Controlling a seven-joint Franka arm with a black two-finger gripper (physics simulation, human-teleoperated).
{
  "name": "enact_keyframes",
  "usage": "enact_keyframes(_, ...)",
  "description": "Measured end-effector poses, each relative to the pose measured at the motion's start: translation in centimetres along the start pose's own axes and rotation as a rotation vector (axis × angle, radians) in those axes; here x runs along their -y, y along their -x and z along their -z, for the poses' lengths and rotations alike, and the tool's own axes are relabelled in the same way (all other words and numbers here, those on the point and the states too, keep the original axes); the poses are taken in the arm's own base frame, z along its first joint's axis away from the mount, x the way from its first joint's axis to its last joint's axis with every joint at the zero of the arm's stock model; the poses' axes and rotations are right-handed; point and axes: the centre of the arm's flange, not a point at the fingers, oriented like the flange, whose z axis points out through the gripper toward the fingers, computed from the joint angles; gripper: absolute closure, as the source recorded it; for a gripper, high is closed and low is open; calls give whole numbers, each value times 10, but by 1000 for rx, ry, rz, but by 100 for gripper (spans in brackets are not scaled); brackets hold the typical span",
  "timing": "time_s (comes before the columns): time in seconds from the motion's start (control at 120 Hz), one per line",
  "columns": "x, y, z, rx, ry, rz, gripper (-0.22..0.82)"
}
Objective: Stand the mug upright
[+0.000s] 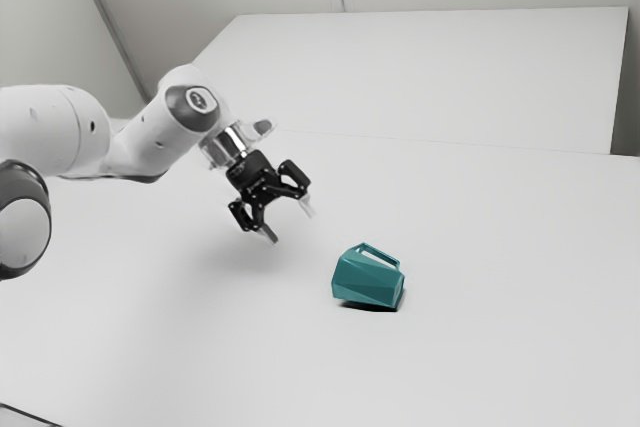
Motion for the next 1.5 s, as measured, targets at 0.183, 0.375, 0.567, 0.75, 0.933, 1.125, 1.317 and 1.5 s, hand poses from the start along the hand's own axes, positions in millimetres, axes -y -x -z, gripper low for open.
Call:
enact_keyframes(0.183,-5,-15,-32,16,65,16,0)
enact_keyframes(0.375,-15,-12,-68,58,114,19,0)
enact_keyframes(0.567,-26,-6,-92,81,151,21,0)
enact_keyframes(0.75,-36,-6,-108,87,183,22,0)
enact_keyframes(0.933,-41,-8,-120,81,207,29,1)
enact_keyframes(1.125,-47,-9,-121,67,166,16,40)
enact_keyframes(1.317,-67,-9,-108,34,45,-45,61)
enact_keyframes(1.5,-93,2,-95,4,-12,-83,73)
